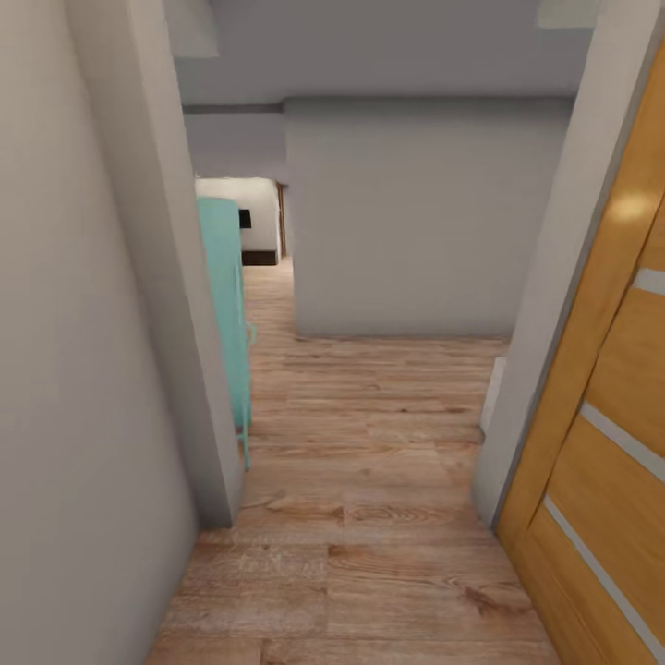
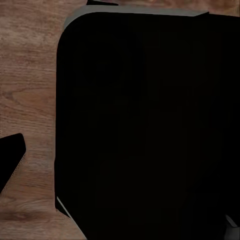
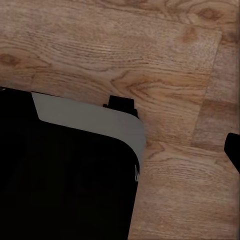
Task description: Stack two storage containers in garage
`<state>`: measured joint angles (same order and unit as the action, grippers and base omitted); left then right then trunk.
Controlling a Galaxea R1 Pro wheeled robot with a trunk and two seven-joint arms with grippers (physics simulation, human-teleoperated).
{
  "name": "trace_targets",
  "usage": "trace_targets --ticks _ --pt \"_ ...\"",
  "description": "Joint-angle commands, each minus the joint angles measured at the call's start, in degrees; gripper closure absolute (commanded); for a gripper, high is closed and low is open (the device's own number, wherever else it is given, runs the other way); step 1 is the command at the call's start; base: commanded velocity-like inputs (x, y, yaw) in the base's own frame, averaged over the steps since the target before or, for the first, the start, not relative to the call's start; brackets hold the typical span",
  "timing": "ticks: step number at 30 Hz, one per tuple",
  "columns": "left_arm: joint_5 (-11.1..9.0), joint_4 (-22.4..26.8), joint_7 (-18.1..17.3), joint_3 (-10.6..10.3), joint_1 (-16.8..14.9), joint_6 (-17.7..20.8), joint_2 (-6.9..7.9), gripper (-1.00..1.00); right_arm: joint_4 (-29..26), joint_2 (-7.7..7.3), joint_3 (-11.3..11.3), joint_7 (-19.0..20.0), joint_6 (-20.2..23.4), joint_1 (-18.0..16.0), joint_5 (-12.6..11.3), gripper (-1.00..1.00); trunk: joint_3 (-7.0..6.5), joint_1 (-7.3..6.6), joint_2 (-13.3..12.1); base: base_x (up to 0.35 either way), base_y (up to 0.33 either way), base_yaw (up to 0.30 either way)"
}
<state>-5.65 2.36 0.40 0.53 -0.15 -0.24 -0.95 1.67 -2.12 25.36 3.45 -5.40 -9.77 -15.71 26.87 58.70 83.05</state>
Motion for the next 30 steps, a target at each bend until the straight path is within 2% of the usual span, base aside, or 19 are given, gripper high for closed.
trace_targets --ticks 1,10,30 --pt "-0.6 0.0 0.0 0.0 0.0 0.0 -0.01 -1.0 0.2 0.01 0.4 0.3 -0.3 -0.1 -0.6 -1.0 0.06 0.03 0.0 0.317 -0.039 0.0" --pt "-0.6 0.0 0.0 0.0 0.0 0.0 -0.01 -1.0 0.2 0.01 0.4 0.3 -0.3 -0.1 -0.6 -1.0 0.06 0.03 0.0 0.293 -0.112 0.0" --pt "-0.6 0.0 0.0 0.0 0.0 0.0 -0.01 -1.0 0.2 -0.15 0.5 0.4 -0.3 -0.1 -0.6 -1.0 0.06 0.03 0.0 0.305 -0.041 0.0"
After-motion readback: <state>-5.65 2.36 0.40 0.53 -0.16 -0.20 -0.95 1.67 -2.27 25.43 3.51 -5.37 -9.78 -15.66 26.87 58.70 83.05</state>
